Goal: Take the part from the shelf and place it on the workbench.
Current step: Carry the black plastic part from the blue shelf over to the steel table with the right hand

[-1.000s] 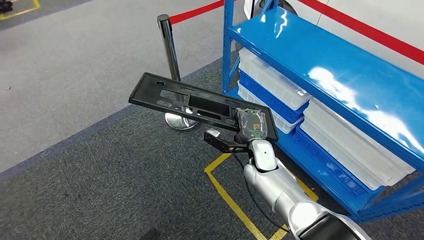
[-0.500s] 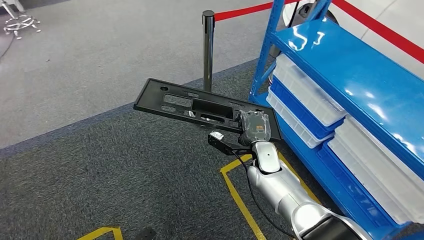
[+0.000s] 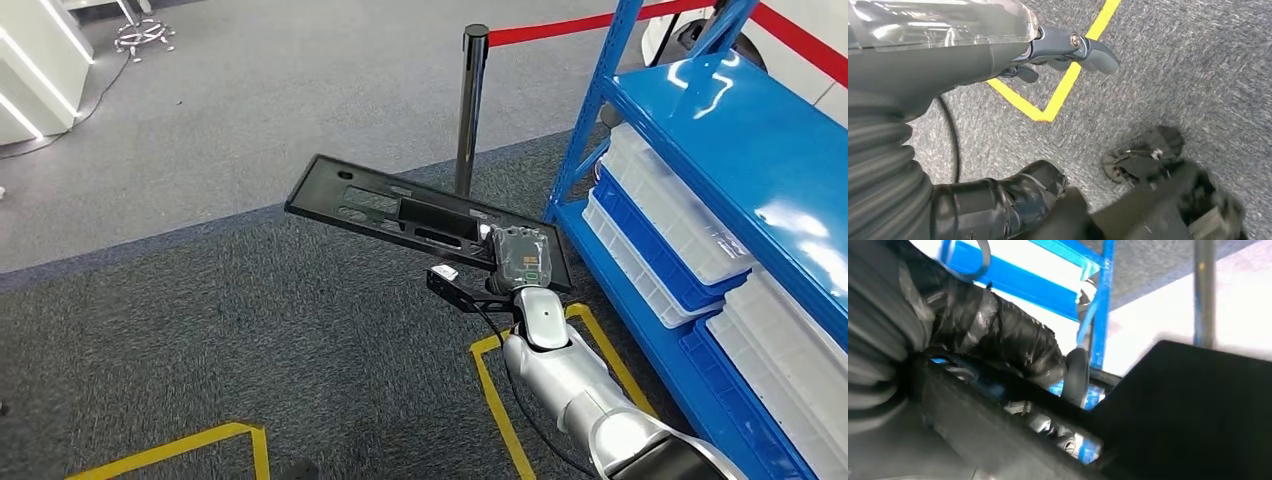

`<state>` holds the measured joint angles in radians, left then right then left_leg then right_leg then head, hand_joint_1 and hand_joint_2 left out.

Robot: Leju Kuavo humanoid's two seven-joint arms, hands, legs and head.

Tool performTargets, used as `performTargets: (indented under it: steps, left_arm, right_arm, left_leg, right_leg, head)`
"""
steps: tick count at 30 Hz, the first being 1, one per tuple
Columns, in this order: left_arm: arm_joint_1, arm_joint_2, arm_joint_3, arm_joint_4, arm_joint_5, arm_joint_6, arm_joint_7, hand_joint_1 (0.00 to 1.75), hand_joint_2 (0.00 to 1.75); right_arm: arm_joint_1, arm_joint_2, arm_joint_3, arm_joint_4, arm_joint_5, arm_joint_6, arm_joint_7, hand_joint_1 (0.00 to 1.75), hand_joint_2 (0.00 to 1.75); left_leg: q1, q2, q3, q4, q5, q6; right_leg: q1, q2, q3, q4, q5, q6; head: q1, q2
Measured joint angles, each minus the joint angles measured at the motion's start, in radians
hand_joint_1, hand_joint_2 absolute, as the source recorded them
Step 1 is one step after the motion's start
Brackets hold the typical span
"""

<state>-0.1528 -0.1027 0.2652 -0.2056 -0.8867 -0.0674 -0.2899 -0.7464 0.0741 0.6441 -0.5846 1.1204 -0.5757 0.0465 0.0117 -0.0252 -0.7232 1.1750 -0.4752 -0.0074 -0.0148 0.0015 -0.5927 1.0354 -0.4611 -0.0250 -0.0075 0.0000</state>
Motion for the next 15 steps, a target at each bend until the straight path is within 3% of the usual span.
performTargets:
  steps: [2,3,4,5,7,8,9,11,13,15]
  left_arm:
    - [-0.001,-0.001,0.000,0.000,0.002,0.000,0.000,0.00,1.75]
    - [-0.001,-0.001,0.001,0.000,0.002,0.000,0.000,0.00,1.75]
    - [0.001,-0.001,0.001,0.000,0.003,0.000,0.000,0.00,1.75]
    - [0.001,-0.001,0.002,0.000,0.003,0.000,0.000,0.00,1.75]
    - [0.000,0.000,0.002,0.000,0.003,0.001,-0.001,0.00,1.75]
    - [-0.001,0.000,0.002,0.000,0.003,0.001,-0.001,0.00,1.75]
    - [-0.001,0.000,0.003,0.000,0.003,0.002,-0.002,0.00,1.75]
    - [0.000,0.000,0.004,0.000,0.003,0.001,-0.002,0.00,1.75]
    - [0.004,0.000,0.005,0.000,0.003,0.002,-0.003,0.00,1.75]
    - [0.005,0.001,0.006,0.000,0.003,0.002,-0.003,0.00,1.75]
  right_arm:
    - [0.003,-0.007,-0.010,-0.001,0.000,-0.002,-0.001,1.75,1.75]
    - [0.005,-0.010,-0.015,-0.001,0.000,-0.002,-0.002,1.75,1.75]
    - [0.007,-0.014,-0.019,-0.002,0.000,-0.003,-0.003,1.75,1.75]
    - [0.009,-0.016,-0.024,-0.002,0.000,-0.004,-0.004,1.75,1.75]
    - [0.010,-0.021,-0.033,-0.006,-0.001,-0.006,-0.006,1.75,1.75]
    - [0.009,-0.024,-0.038,-0.008,-0.002,-0.007,-0.006,1.75,1.75]
    - [0.010,-0.026,-0.042,-0.010,-0.002,-0.008,-0.007,1.75,1.75]
    - [0.012,-0.030,-0.048,-0.013,-0.002,-0.009,-0.009,1.75,1.75]
    - [0.015,-0.036,-0.055,-0.020,-0.004,-0.009,-0.013,1.75,1.75]
    - [0.020,-0.050,-0.064,-0.029,-0.005,-0.008,-0.019,1.75,1.75]
  left_leg:
    - [0.002,0.018,-0.053,0.116,-0.045,-0.002]
    - [0.002,0.020,-0.060,0.134,-0.045,-0.002]
    - [0.001,0.022,-0.045,0.110,-0.027,0.000]
    - [0.000,0.029,-0.011,0.051,0.004,0.004]
    - [-0.010,0.068,0.063,-0.088,0.047,0.017]
    - [-0.016,0.082,0.085,-0.129,0.054,0.023]
    - [-0.022,0.089,0.093,-0.147,0.053,0.029]
    - [-0.024,0.069,0.095,-0.153,0.056,0.039]
    - [-0.018,0.047,0.101,-0.165,0.063,0.051]
    - [-0.012,0.027,0.104,-0.173,0.067,0.060]
  right_leg:
    - [0.006,-0.029,0.000,0.000,-0.002,-0.004]
    - [0.008,-0.043,0.000,0.000,-0.003,-0.005]
    - [0.009,-0.056,0.000,0.001,-0.004,-0.005]
    - [0.011,-0.067,0.002,0.001,-0.005,-0.005]
    - [0.014,-0.089,0.005,0.000,-0.008,-0.001]
    - [0.016,-0.098,0.006,0.000,-0.010,0.003]
    - [0.018,-0.108,0.008,-0.001,-0.011,0.007]
    - [0.020,-0.126,0.011,-0.005,-0.013,0.016]
    - [0.017,-0.100,0.005,0.016,-0.032,0.026]
    - [0.012,-0.037,-0.038,0.112,-0.085,0.032]
  head:
    - [0.000,0.000]
    - [0.000,0.000]
    - [0.000,0.000]
    - [0.000,0.000]
    - [0.000,0.000]
    - [0.000,0.000]
    - [0.000,0.000]
    - [0.000,0.000]
    - [0.001,0.000]
    - [0.002,0.000]
